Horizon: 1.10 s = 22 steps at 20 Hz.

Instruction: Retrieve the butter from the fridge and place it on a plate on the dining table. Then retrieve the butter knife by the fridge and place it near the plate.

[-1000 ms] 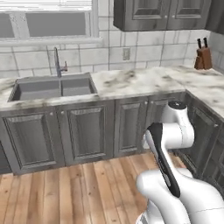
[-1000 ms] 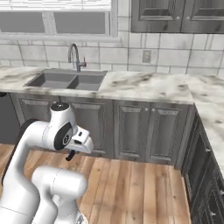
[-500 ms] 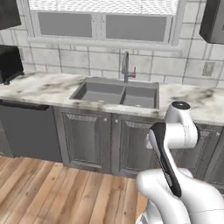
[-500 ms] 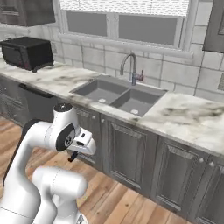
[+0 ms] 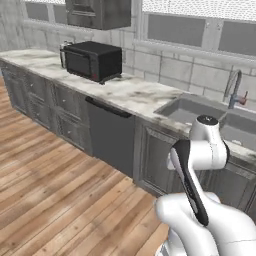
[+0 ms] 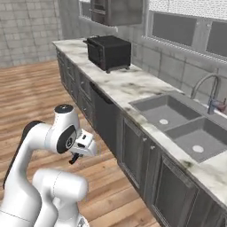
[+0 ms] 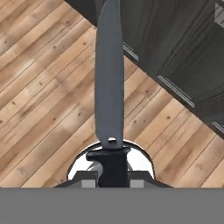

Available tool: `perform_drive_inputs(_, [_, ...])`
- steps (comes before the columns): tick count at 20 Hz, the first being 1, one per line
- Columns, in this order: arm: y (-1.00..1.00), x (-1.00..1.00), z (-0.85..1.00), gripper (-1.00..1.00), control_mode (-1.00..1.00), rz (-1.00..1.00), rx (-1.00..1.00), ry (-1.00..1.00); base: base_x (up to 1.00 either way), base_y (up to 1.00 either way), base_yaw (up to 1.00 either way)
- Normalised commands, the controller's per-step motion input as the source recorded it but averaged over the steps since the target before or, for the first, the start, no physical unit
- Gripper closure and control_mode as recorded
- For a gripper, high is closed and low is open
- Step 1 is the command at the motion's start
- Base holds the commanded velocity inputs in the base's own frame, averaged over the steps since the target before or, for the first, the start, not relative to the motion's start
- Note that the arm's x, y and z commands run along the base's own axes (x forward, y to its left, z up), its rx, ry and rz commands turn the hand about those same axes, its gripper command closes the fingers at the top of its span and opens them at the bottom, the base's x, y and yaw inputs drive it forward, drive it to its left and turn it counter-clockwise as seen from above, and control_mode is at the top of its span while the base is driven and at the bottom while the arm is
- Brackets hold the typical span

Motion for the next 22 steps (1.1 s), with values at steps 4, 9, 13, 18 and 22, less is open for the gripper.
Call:
perform_drive_inputs(4, [0.00,0.00,0.00,1.00,1.00,0.00,0.00,0.00,1.00,-0.21,0.71])
perform_drive_inputs(9, [0.00,0.00,0.00,1.00,1.00,0.00,0.00,0.00,0.94,0.43,0.54])
perform_drive_inputs(13, [0.00,0.00,0.00,1.00,1.00,0.00,0.00,0.00,1.00,0.09,0.57])
perform_drive_inputs(18, [0.00,0.00,0.00,1.00,1.00,0.00,0.00,0.00,1.00,0.00,0.50])
perform_drive_inputs(22, [0.00,0.00,0.00,1.00,1.00,0.00,0.00,0.00,1.00,-0.02,0.19])
